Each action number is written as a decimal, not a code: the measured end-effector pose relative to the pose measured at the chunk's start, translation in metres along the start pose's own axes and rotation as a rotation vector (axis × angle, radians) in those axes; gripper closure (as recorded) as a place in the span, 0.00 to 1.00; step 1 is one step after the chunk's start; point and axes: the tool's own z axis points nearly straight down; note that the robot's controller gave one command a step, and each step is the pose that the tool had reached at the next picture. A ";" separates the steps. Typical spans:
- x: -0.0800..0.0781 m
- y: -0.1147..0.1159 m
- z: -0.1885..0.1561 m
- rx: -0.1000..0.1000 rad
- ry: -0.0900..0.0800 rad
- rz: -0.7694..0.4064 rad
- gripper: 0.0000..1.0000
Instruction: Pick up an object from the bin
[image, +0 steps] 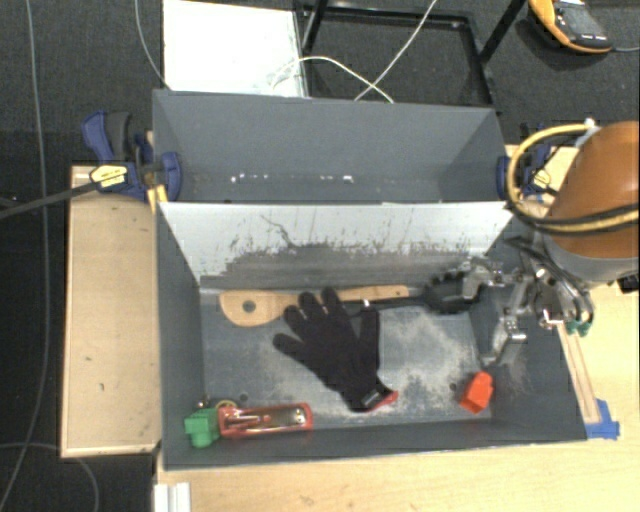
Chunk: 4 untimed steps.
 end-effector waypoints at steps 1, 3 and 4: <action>-0.002 0.000 -0.004 0.002 -0.008 -0.005 0.00; -0.066 -0.033 0.071 0.001 -0.029 0.181 0.00; -0.073 0.005 0.134 -0.001 -0.006 0.019 0.00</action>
Offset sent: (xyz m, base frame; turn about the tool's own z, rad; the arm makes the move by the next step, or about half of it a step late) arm 0.0779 -0.0588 -0.1640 -0.0340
